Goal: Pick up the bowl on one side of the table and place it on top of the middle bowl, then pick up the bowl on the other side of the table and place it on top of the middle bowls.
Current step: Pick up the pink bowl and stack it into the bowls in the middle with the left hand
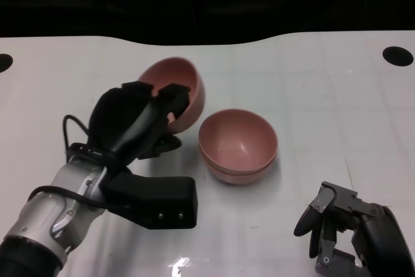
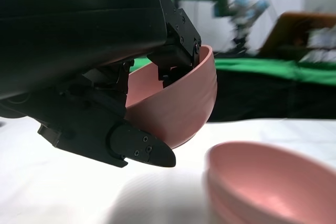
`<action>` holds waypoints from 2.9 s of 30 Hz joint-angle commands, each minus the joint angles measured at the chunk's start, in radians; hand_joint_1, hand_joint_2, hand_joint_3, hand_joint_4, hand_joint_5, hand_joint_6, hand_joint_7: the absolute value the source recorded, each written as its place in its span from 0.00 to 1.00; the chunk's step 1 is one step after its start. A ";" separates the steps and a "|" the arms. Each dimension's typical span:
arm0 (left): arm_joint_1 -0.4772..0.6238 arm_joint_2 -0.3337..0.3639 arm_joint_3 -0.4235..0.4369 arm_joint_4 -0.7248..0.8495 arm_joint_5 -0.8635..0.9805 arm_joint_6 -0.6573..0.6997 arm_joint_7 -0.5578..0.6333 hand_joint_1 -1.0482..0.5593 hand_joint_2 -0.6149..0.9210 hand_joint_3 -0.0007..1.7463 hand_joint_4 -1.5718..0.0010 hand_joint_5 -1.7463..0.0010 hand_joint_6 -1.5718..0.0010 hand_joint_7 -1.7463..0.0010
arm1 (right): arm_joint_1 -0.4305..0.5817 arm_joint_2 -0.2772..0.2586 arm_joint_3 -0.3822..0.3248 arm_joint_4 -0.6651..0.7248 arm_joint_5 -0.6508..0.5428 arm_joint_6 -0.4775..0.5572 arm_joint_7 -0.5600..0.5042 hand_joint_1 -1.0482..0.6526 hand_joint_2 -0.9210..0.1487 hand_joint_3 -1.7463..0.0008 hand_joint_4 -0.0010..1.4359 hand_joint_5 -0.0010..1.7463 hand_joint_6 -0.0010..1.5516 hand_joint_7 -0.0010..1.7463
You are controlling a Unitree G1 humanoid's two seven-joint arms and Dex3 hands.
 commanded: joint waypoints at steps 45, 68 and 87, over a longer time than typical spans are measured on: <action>-0.240 -0.120 -0.182 0.200 0.035 -0.190 -0.110 0.49 0.98 0.08 0.47 0.11 0.38 0.56 | -0.001 0.007 -0.001 -0.004 0.001 0.023 0.005 0.61 0.59 0.09 0.63 1.00 0.55 0.84; -0.204 -0.053 -0.195 0.093 0.112 -0.093 -0.135 0.46 0.96 0.02 0.48 0.00 0.35 0.63 | -0.001 0.010 0.002 -0.007 -0.010 0.028 0.000 0.61 0.59 0.09 0.63 1.00 0.55 0.85; -0.166 -0.064 -0.179 0.083 -0.002 -0.087 -0.305 0.49 1.00 0.04 0.50 0.00 0.41 0.58 | 0.000 0.011 0.003 -0.007 -0.010 0.023 0.001 0.61 0.59 0.09 0.63 1.00 0.55 0.85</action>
